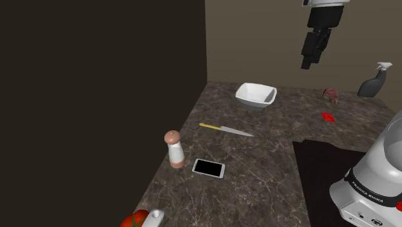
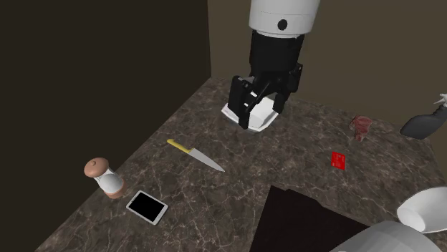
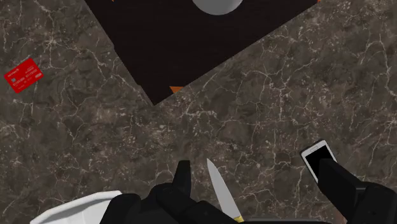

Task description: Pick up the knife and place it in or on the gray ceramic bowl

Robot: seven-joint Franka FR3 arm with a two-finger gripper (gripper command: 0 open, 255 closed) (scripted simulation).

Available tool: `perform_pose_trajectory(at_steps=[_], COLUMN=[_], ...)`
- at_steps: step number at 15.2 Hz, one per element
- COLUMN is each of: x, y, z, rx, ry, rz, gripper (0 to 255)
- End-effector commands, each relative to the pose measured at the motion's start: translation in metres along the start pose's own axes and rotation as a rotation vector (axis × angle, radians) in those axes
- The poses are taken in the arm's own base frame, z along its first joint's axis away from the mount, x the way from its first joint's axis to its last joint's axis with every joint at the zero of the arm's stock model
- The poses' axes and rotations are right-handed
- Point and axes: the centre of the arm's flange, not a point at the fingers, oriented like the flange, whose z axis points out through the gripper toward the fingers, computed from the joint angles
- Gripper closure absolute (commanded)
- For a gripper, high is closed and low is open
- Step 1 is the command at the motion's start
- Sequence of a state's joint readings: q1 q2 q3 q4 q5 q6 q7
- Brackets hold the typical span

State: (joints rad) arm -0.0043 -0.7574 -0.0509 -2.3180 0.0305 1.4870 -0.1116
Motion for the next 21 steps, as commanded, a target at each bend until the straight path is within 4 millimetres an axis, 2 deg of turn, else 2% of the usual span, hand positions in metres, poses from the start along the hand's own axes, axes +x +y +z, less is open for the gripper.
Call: perform_pose_trajectory(at_steps=[1, 11, 21], x=[0.000, 0.089, 0.180], y=[0.000, 0.013, 0.015], z=[0.000, 0.095, 0.190], rx=[0.000, 0.031, 0.062], ry=[0.000, 0.012, 0.025], rz=[0.000, -0.081, -0.162], gripper=[0, 0, 0])
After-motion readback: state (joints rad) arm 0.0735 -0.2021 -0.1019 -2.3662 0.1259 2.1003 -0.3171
